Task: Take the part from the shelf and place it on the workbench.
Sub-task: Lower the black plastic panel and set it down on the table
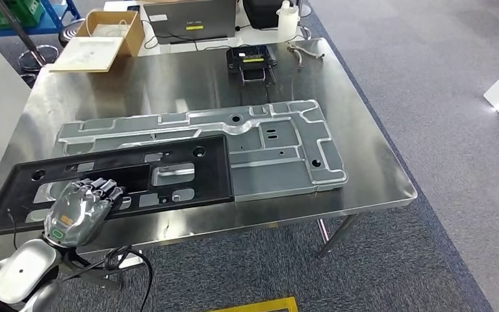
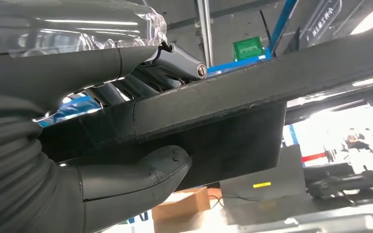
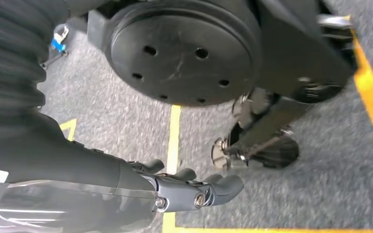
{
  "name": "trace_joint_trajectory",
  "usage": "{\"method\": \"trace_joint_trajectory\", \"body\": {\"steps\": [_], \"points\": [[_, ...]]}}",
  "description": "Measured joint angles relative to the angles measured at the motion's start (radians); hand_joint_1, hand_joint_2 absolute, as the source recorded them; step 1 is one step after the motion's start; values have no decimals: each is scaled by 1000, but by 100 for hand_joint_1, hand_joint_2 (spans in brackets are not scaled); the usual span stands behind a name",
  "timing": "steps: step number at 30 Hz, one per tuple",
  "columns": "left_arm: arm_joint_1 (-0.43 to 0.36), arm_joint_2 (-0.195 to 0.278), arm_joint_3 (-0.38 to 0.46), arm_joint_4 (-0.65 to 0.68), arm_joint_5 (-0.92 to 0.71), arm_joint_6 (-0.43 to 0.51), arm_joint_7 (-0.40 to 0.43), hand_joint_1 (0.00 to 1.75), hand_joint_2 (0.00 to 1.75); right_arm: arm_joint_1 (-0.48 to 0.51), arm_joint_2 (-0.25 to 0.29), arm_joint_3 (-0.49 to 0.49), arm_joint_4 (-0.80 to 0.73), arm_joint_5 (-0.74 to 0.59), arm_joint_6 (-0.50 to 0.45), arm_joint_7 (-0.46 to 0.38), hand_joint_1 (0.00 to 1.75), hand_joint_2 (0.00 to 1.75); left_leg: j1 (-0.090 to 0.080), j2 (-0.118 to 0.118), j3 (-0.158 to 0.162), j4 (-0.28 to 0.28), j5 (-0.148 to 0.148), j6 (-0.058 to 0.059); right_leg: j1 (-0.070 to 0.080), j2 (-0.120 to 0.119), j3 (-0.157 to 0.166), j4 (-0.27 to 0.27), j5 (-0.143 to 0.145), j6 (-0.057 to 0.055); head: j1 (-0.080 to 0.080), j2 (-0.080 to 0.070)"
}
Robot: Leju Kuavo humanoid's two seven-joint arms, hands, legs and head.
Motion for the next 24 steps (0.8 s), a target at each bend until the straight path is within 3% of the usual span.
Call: {"method": "trace_joint_trajectory", "body": {"steps": [1, 2, 3, 5, 7, 11, 13, 16, 17, 18, 20, 21, 22, 24], "points": [[0, 0, -2, 1, 0, 0, 0, 175, 175, 0, 0, 0, 0, 0, 0, 0, 0, 175, 0, -1, 8, 0, -8, -1, -1, -1, -33, 25, -5, 2, 0, 0], [0, 0, -5, 2, 0, 0, 0, 175, 175, 1, 0, 0, 0, 0, 0, 0, 0, 175, 0, -1, 19, 0, -17, -2, -1, -1, -52, 22, 9, 4, 0, 0], [0, -1, -7, 2, 0, 0, 0, 175, 175, 1, 0, 0, 0, 1, 1, -1, 0, 175, 1, -2, 33, 0, -28, -5, -2, -2, -56, -11, 41, 4, 0, 0], [-1, -1, -10, 3, 0, 0, 0, 175, 175, 2, -1, 0, 0, 1, 1, -1, 0, 175, 1, -2, 64, 1, -52, -13, -2, -4, -41, -121, 136, 0, 0, 0], [-4, -1, -13, 5, 0, -2, 0, 175, 175, 4, -1, 0, 0, 2, 1, -1, 0, 175, 0, -2, 79, 1, -72, -25, 3, -6, -32, -192, 186, -11, 0, 0], [-12, -1, -18, 6, 0, -4, 0, 175, 175, 1, 0, 0, 0, 3, 2, -3, 0, 175, 0, -2, 87, 20, -86, -46, 3, -3, -13, -210, 179, -39, 0, 0], [-17, 0, -20, 7, 2, -4, 1, 175, 175, 1, 0, 0, 0, 4, 2, -4, 0, 175, 2, 0, 46, 99, -108, -55, -1, -3, 9, -219, 170, -49, 0, 0], [-20, 0, -22, 10, 3, -4, 2, 175, 175, 1, -1, 0, 0, 4, 1, -4, 0, 175, 4, 0, -73, 268, -170, -65, 0, -1, 33, -221, 150, -53, 0, 0], [-19, 0, -23, 12, 3, -4, 2, 175, 175, 1, -1, 0, 0, 4, 1, -4, 0, 175, 4, 0, -99, 283, -168, -65, 0, -1, 43, -221, 142, -53, 0, 0], [-20, 0, -23, 14, 3, -4, 2, 175, 175, 1, -1, 0, 0, 4, 1, -4, 0, 175, 4, 0, -109, 265, -143, -64, 1, 0, 55, -221, 133, -52, 0, 0], [-22, 0, -23, 18, 5, -5, 2, 175, 175, 3, -1, 0, 0, 4, 1, -4, 0, 175, 3, 1, -91, 149, -37, -56, 2, 1, 80, -222, 115, -49, 0, 0], [-23, 0, -24, 19, 6, -6, 2, 175, 175, 3, 0, 0, 1, 4, 1, -3, 0, 175, 0, 2, -81, 94, -1, -51, 3, 2, 89, -222, 108, -46, 0, 0], [-25, 0, -24, 21, 7, -7, 1, 175, 175, 2, 0, 0, 1, 4, 0, -3, 0, 175, -3, 2, -73, 54, 19, -45, 3, 2, 92, -222, 103, -42, 0, 0], [-27, 1, -25, 24, 12, -13, -1, 175, 175, 1, 0, 0, 2, 4, -2, -2, 0, 175, -9, 3, -70, 33, 24, -34, 4, 3, 94, -224, 96, -30, 0, 0]]}}
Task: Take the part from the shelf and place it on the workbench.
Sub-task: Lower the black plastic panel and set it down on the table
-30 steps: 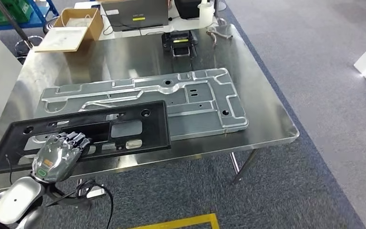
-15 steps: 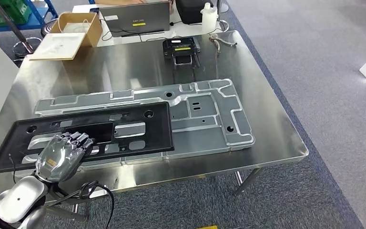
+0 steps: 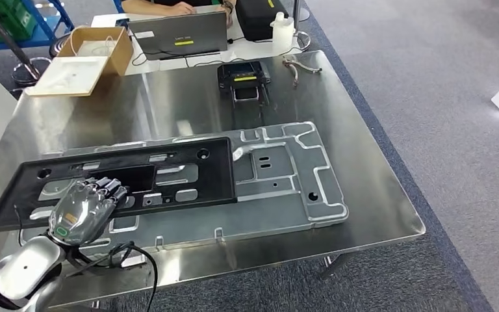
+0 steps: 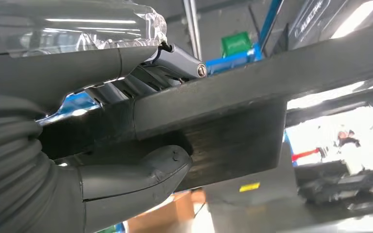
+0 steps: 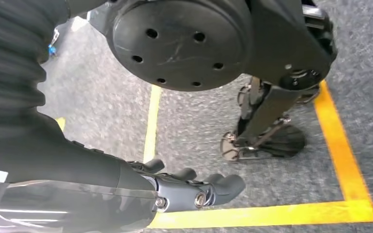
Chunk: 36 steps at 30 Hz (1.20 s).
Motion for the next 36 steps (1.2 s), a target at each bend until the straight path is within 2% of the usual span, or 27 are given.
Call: {"method": "trace_joint_trajectory", "body": {"steps": [1, 3, 5, 9, 14, 21, 30, 34, 36], "points": [[0, 0, 0, 1, 11, -8, -3, 175, 175, 0, 0, 0, 0, 0, -1, 0, 0, 175, 1, -1, 4, -7, 9, 2, 2, 0, 2, -2, -2, 4, 0, 0], [-7, 0, -2, 6, 46, -34, -13, 175, 175, 0, 0, 0, 0, -1, -2, -2, 0, 175, 4, -3, 11, -20, 20, -1, 4, -1, 10, -10, 4, 2, 0, 0], [-21, -3, -9, 14, 85, -67, -30, 175, 175, -1, -1, 0, 0, 0, 1, -2, 0, 175, 4, -5, 16, -27, 20, -1, 4, -1, 17, -20, 7, -3, 0, 0], [-54, -15, -29, 55, 145, -103, -66, 175, 175, -3, -2, 0, 0, 8, 6, -2, 0, 175, 3, -5, 17, -27, 14, 7, 4, -2, 29, -40, 1, -2, 0, 0], [-96, -29, -48, 131, 162, -74, -103, 175, 175, -3, -3, 0, 0, 20, 9, -1, 0, 175, 0, -5, 19, -27, 12, 11, 1, -2, 31, -44, 2, 0, 0, 0], [-127, -43, -55, 206, 177, -26, -128, 175, 175, -6, -3, 3, 0, 33, 9, -1, 0, 175, -1, -5, 20, -27, 14, 14, 0, -2, 31, -45, 5, 12, 0, 0], [-146, -58, -60, 270, 176, -6, -142, 175, 175, -11, -3, 6, 0, 36, 9, 1, 0, 175, 2, -5, 22, -27, 14, 14, 1, -2, 32, -45, 5, 13, 0, 0], [-166, -63, -72, 302, 178, -18, -149, 0, 0, -11, -4, 8, 0, 37, 10, 5, 0, 0, 3, -5, 22, -27, 14, 14, 2, -2, 32, -44, 5, 13, 0, 0], [-179, -65, -79, 319, 186, -35, -153, 0, 0, -11, -4, 8, 0, 37, 10, 5, 0, 0, 3, -5, 22, -28, 14, 14, 2, -2, 32, -44, 5, 13, 0, 0]]}}
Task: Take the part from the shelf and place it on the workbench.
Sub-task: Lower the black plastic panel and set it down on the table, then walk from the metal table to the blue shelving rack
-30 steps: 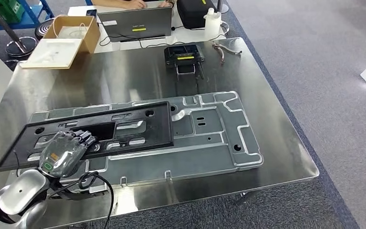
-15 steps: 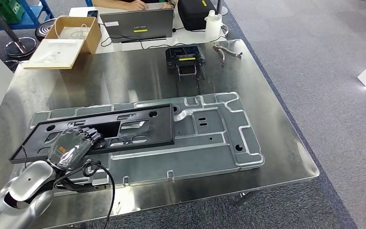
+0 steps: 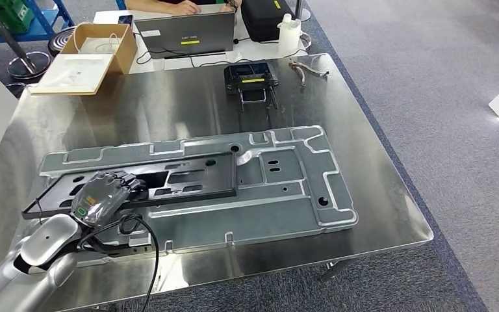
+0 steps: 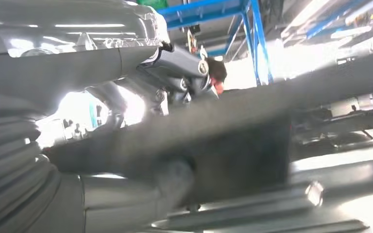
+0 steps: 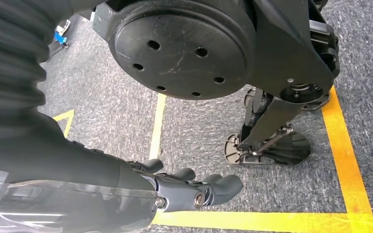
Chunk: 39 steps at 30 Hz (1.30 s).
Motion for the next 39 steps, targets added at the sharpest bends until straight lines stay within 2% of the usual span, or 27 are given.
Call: {"method": "trace_joint_trajectory", "body": {"steps": [9, 20, 24, 26, 28, 30, 31, 32, 33, 34, 35, 37, 38, 39], "points": [[-17, -4, -19, 35, 20, -32, 7, 0, 0, 0, 0, 0, 0, 0, 0, 0, 0, 0, 0, 0, 1, 0, 0, 0, 0, 0, 1, 0, 0, 0, 0, 0], [-17, -4, -19, 33, 38, -10, 9, 0, 0, -1, 0, 1, 0, 5, 0, 0, 0, 0, -1, 0, 1, 0, 0, 0, 0, 0, 2, 0, 0, 0, 0, 0], [-12, -4, -17, 14, 56, 4, -5, 0, 0, -3, 0, 1, 0, 7, 0, 3, 0, 0, -8, 0, 0, 5, -4, 9, -6, -1, 4, -5, 1, 13, 0, 0], [-11, -4, -16, 2, 61, 8, -8, 0, 0, -4, 0, 1, 0, 7, 0, 4, 0, 0, -4, 1, 5, -6, 3, 16, -4, -1, 5, 0, -3, 19, 0, 0], [-9, -5, -15, -10, 63, 17, -11, 0, 0, -5, 0, 2, 0, 8, -1, 5, 0, 0, 2, 4, 11, -20, 13, 23, -3, -3, -17, 52, -40, 22, 0, 0], [-4, -6, -15, -22, 64, 25, -14, 0, 0, -7, 0, 2, 0, 10, -1, 6, 0, 0, 2, 6, 11, -23, 15, 26, -5, -4, -77, 173, -104, 23, 0, 0], [0, -7, -16, -25, 65, 26, -16, 0, 0, -8, 0, 2, 0, 10, -1, 6, 0, 0, 1, 7, 10, -22, 16, 26, -7, -4, -109, 234, -126, 24, 0, 0], [5, -8, -16, -28, 65, 27, -16, 0, 0, -8, 0, 2, 0, 11, -1, 6, 0, 0, 1, 8, 9, -20, 16, 25, -8, -5, -131, 271, -130, 25, 0, 0], [8, -10, -16, -31, 65, 27, -16, 0, 0, -8, 0, 2, 0, 11, -1, 6, 0, 0, 2, 8, 7, -17, 15, 25, -10, -5, -137, 276, -117, 25, 0, 0], [10, -11, -16, -34, 65, 28, -16, 0, 0, -8, 0, 3, 0, 12, -1, 6, 0, 0, 3, 7, 6, -13, 15, 23, -13, -5, -123, 242, -85, 25, 0, 0], [12, -12, -17, -37, 64, 29, -17, 0, 0, -8, 0, 3, 0, 13, -1, 6, 0, 0, 3, 7, 3, -8, 13, 20, -16, -5, -95, 177, -47, 26, 0, 0], [12, -14, -17, -45, 64, 31, -17, 0, 0, -10, 0, 3, 0, 14, -1, 7, 0, 0, 1, 5, -4, 4, 12, 7, -17, -3, -51, 70, 4, 23, 0, 0], [13, -14, -17, -49, 64, 32, -17, 0, 0, -11, 0, 3, 0, 14, -1, 7, 0, 0, 0, 4, -8, 8, 13, -1, -16, -1, -43, 44, 13, 18, 0, 0], [14, -15, -17, -54, 63, 33, -16, 0, 0, -11, 0, 3, 0, 14, -1, 5, 0, 0, -1, 3, -10, 8, 17, -9, -13, 1, -46, 44, 16, 13, 0, 0]]}}
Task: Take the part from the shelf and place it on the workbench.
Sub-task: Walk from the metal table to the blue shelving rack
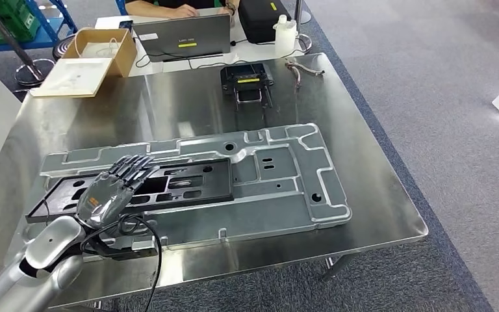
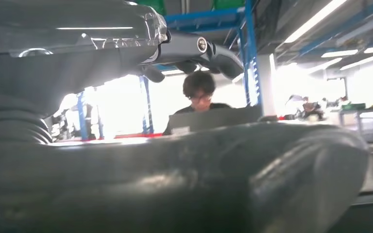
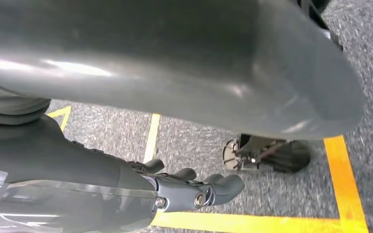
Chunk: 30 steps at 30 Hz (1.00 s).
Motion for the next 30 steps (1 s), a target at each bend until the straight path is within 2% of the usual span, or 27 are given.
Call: {"method": "trace_joint_trajectory", "body": {"steps": [2, 3, 4, 5, 7, 8, 9, 10, 12, 13, 14, 15, 17, 18, 19, 20, 22, 23, 24, 25, 26, 27, 28, 29, 30], "points": [[10, -1, 0, -13, -7, 1, 4, 0, 0, 3, 0, 0, 0, 0, -1, -8, 0, 0, 3, -1, -3, -1, 4, -14, 1, 0, -7, -2, 11, -15, 0, 0], [17, -1, 0, -21, -12, 0, 8, 0, 0, 6, 0, 0, 0, 0, -2, -13, 0, 0, 5, -1, -8, 7, -8, -20, 0, -1, -11, -4, 18, -23, 0, 0], [24, -1, 0, -30, -17, 0, 12, 0, 0, 8, -1, 0, 0, 0, -2, -17, 0, 0, 7, 0, -19, 31, -34, -25, -1, -3, -17, -6, 25, -31, 0, 0], [29, -2, -1, -38, -22, -1, 16, 0, 0, 11, -1, 0, 0, 0, -2, -19, 0, 0, 9, 0, -36, 78, -76, -29, -1, -5, -25, -6, 32, -37, 0, 0], [40, -2, -2, -52, -33, -2, 23, 0, 0, 15, -2, 0, 0, 1, -3, -21, 0, 0, 10, 0, -73, 204, -161, -35, 2, -7, -44, -5, 45, -43, 0, 0], [47, -3, -2, -58, -39, -4, 26, 0, 0, 17, -1, 0, 0, 1, -4, -22, 0, 0, 10, 0, -80, 250, -185, -36, 4, -8, -54, -4, 52, -44, 0, 0], [54, -4, -3, -65, -43, -5, 28, 0, 0, 18, -1, 0, 0, 1, -4, -24, 0, 0, 10, 0, -69, 260, -190, -35, 5, -8, -64, -3, 59, -44, 0, 0], [59, -5, -3, -71, -47, -6, 30, 0, 0, 19, -1, 0, 0, 1, -4, -25, 0, 0, 9, 0, -38, 231, -177, -32, 7, -8, -73, -2, 65, -43, 0, 0], [62, -6, -3, -85, -51, -7, 32, 0, 0, 20, -1, 0, 0, 1, -5, -27, 0, 0, 7, 0, 61, 93, -136, -20, 9, -8, -86, 0, 78, -40, 0, 0], [62, -7, -3, -92, -53, -7, 33, 0, 0, 19, 0, 0, 0, 1, -5, -27, 0, 0, 4, 1, 99, 30, -120, -14, 10, -9, -90, 0, 85, -35, 0, 0], [61, -7, -2, -98, -53, -8, 33, 0, 0, 19, 0, 0, 0, 1, -5, -28, 0, 0, 0, 1, 122, -11, -112, -8, 10, -9, -93, -1, 91, -30, 0, 0], [61, -8, -2, -102, -54, -9, 33, 0, 0, 19, 1, 0, 0, 1, -5, -29, 0, 0, -4, 1, 128, -27, -110, -4, 9, -10, -94, -2, 98, -24, 0, 0], [64, -8, -2, -108, -57, -10, 34, 0, 0, 20, 2, 0, 0, 1, -5, -32, 0, 0, -5, 2, 122, -32, -93, 6, 7, -11, -95, -6, 109, -9, 0, 0], [64, -9, -2, -111, -60, -12, 34, 0, 0, 20, 2, 0, 0, 0, -5, -33, 0, 0, -3, 4, 119, -38, -80, 12, 6, -10, -99, -1, 103, -3, 0, 0], [65, -10, -3, -115, -63, -14, 36, 0, 0, 21, 1, 0, 0, 0, -5, -35, 0, 0, 0, 7, 113, -45, -67, 19, 6, -9, -107, 16, 78, 1, 0, 0], [65, -10, -3, -119, -67, -15, 38, 0, 0, 21, 1, 0, 0, 0, -5, -36, 0, 0, 2, 9, 103, -49, -53, 24, 6, -9, -120, 52, 38, 5, 0, 0], [70, -11, -3, -128, -76, -18, 43, 0, 0, 21, 1, 0, 0, 0, -4, -38, 0, 0, 0, 11, 75, -48, -32, 30, 3, -9, -151, 166, -61, 9, 0, 0], [74, -12, -3, -131, -80, -18, 45, 0, 0, 21, 1, 0, 0, -1, -4, -39, 0, 0, -1, 12, 60, -46, -22, 30, 2, -9, -159, 220, -89, 12, 0, 0], [77, -12, -3, -135, -83, -19, 48, 0, 0, 21, 1, 0, 0, -1, -4, -40, 0, 0, -1, 12, 44, -44, -12, 29, 2, -9, -155, 252, -95, 15, 0, 0], [80, -12, -2, -138, -86, -19, 49, 0, 0, 21, 1, 0, 0, -1, -3, -42, 0, 0, -1, 13, 28, -40, -3, 27, 1, -9, -136, 252, -80, 16, 0, 0], [81, -12, -2, -141, -89, -20, 50, 0, 0, 21, 1, 0, 0, -2, -3, -43, 0, 0, 0, 13, 13, -36, 5, 24, 0, -10, -101, 222, -55, 17, 0, 0], [81, -12, -1, -146, -91, -21, 51, 0, 0, 19, 1, 0, 0, -3, -2, -44, 0, 0, 0, 13, -1, -29, 12, 20, -1, -10, -51, 163, -35, 16, 0, 0], [81, -12, 1, -151, -93, -21, 51, 0, 0, 18, 1, 0, 0, -3, -2, -45, 0, 0, -1, 13, -14, -22, 18, 16, 0, -10, 3, 90, -30, 14, 0, 0], [81, -12, 3, -156, -95, -22, 52, 0, 0, 16, 1, 0, 0, -3, -1, -46, 0, 0, -2, 13, -23, -15, 23, 10, 1, -8, 43, 32, -34, 9, 0, 0], [81, -11, 5, -160, -95, -22, 52, 0, 0, 15, 1, 0, 0, -3, -1, -47, 0, 0, -3, 13, -28, -10, 30, 5, 2, -7, 67, -8, -42, 4, 0, 0]]}}
